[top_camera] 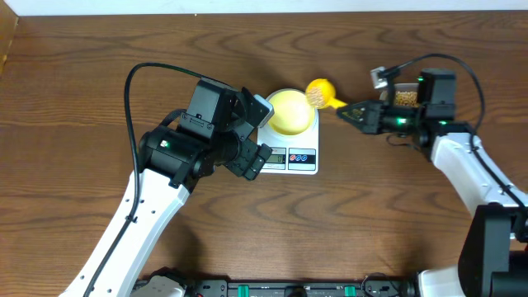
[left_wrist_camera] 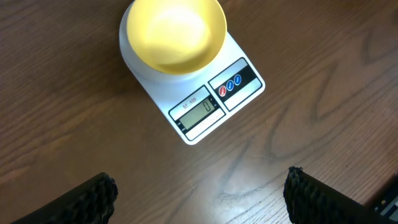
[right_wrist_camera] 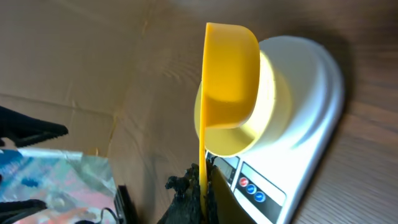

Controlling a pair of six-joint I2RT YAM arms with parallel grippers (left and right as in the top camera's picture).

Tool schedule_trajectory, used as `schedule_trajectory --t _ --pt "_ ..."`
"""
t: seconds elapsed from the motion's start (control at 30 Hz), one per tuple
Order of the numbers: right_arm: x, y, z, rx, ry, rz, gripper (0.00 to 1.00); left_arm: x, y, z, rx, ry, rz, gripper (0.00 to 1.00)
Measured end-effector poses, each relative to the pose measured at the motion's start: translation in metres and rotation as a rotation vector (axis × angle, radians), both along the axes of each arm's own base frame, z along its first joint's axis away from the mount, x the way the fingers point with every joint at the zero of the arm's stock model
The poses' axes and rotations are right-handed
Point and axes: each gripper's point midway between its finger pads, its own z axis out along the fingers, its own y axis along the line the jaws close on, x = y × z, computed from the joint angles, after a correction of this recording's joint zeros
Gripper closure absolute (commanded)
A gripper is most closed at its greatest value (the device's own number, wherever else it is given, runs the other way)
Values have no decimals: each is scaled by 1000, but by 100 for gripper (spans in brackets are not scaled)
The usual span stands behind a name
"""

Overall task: Scoop item into bowl and weigh 50g on scale
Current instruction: 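Carry the filled scoop with the right gripper over the yellow bowl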

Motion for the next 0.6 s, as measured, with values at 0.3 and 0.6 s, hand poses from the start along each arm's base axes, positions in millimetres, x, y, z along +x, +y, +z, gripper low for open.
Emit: schedule_trajectory --t 0.3,0.6 --pt "-11 41 -5 -62 -55 81 99 0 0 0 0 0 0 12" --pt "-3 46 -18 -217 -200 88 99 0 0 0 0 0 0 12"
